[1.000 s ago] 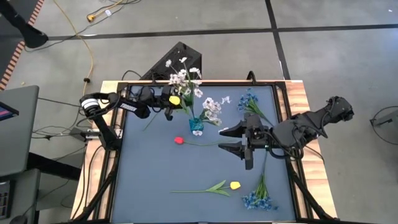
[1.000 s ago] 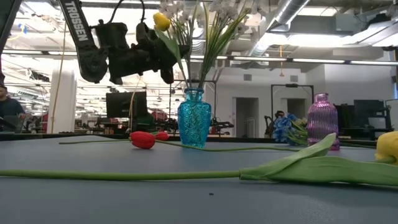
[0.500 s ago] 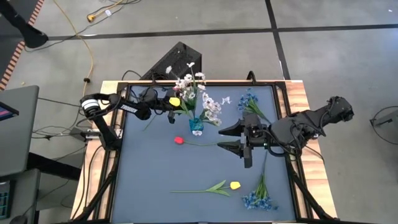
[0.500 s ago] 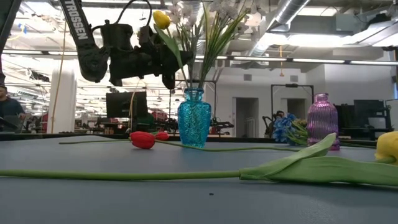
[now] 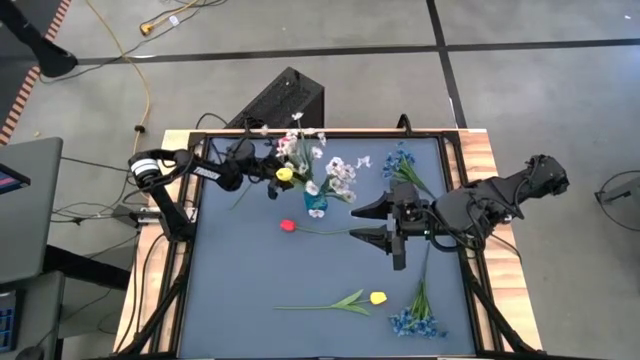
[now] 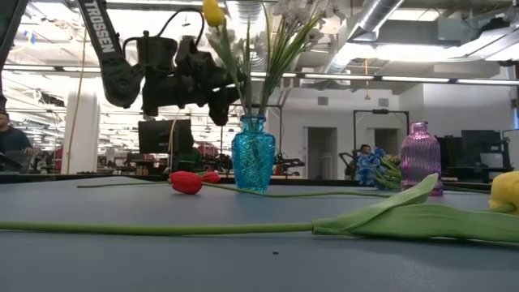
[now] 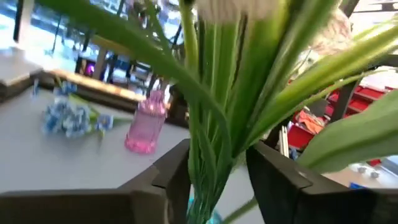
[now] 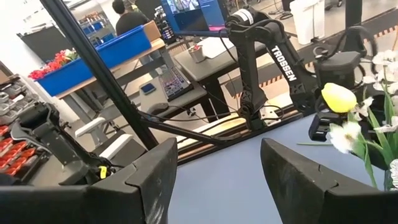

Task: Sort flowers into vase by color
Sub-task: Put the white flowers into the blue vase

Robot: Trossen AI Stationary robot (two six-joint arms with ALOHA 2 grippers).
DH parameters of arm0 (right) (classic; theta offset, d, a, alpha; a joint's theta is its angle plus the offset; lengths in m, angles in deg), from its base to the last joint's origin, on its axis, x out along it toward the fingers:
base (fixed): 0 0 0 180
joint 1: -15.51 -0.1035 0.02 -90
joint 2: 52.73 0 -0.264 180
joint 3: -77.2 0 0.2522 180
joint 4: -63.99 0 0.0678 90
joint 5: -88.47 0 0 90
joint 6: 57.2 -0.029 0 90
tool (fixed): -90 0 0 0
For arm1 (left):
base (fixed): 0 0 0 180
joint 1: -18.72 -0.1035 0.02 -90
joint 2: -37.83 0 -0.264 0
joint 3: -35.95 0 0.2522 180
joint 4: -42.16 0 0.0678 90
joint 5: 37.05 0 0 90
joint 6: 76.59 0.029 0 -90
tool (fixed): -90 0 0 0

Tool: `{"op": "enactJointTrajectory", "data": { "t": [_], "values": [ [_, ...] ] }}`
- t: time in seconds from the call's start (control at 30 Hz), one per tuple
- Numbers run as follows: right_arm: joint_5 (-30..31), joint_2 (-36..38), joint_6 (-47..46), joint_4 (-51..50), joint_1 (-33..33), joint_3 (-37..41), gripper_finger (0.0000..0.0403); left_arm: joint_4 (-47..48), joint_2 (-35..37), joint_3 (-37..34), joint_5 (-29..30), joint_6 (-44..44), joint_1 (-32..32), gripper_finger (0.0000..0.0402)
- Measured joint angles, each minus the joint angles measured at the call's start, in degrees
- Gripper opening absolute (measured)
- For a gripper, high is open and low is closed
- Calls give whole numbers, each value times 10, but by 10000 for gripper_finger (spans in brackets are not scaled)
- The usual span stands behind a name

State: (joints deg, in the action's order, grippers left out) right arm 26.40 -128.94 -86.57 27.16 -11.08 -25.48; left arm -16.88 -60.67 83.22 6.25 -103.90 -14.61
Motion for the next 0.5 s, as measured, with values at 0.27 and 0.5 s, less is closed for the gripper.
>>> {"op": "enactJointTrajectory", "data": {
  "t": [0.27, 0.5],
  "values": [
    [-9, 0, 7, 0, 0, 0, 258, 37, 0, 11, -69, -43, -26, 174],
    [-13, 0, 15, 0, 0, 0, 258, 112, 0, 50, -154, -69, -33, 174]
  ]
}}
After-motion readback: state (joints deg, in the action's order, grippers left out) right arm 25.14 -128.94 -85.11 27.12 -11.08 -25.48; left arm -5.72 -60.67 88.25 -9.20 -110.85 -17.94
